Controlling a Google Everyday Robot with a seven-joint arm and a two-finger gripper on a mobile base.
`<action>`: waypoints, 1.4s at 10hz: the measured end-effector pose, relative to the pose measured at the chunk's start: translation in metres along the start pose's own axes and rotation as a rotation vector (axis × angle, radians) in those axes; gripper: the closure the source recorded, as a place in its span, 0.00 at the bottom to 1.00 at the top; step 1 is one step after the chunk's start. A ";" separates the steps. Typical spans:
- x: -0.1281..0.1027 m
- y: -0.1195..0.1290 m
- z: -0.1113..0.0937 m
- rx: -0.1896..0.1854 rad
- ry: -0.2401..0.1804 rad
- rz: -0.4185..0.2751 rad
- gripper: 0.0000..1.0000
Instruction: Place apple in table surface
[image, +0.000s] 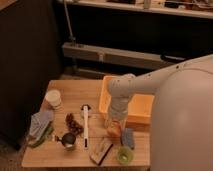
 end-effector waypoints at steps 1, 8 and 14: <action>0.001 0.002 0.002 -0.016 0.004 -0.019 0.82; 0.001 0.006 0.012 -0.081 0.033 -0.058 0.20; 0.002 0.003 0.010 -0.069 0.008 -0.042 0.20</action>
